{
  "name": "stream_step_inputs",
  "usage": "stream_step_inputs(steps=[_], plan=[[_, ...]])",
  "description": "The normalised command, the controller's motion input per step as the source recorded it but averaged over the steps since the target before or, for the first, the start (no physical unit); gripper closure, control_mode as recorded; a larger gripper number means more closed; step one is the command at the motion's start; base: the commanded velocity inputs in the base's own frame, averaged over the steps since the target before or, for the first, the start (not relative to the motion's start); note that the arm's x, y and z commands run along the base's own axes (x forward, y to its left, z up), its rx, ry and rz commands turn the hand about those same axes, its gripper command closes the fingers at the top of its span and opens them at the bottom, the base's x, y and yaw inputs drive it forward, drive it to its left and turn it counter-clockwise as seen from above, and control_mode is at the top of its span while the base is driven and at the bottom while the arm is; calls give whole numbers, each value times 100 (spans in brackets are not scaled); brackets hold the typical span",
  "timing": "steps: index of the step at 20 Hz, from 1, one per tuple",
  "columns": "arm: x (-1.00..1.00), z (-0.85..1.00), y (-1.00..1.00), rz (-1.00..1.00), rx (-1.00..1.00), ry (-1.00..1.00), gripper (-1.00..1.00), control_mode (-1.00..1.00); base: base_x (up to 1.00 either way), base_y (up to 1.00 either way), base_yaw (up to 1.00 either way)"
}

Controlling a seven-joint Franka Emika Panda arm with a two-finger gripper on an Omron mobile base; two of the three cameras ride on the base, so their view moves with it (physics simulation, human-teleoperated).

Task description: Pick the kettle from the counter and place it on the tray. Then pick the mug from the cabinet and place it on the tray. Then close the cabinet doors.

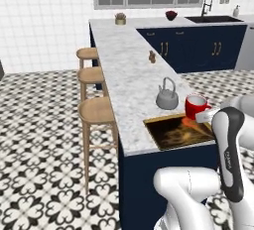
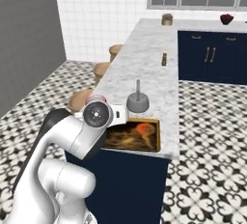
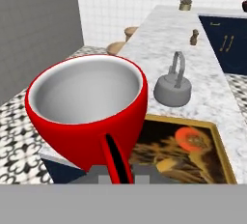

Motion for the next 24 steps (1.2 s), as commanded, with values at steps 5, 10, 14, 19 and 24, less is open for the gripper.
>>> stream_step_inputs(steps=[5, 10, 14, 19, 24], plan=[[0, 0, 0, 0, 0, 0, 100, 100, 37, -1, 11], [0, 0, 0, 0, 0, 0, 100, 100, 41, -4, 9], [0, 0, 0, 0, 0, 0, 100, 100, 9, -1, 1], [0, 0, 0, 0, 0, 0, 100, 100, 11, -1, 0], [0, -5, 0, 0, 0, 3, 100, -100, 0, 0, 0]])
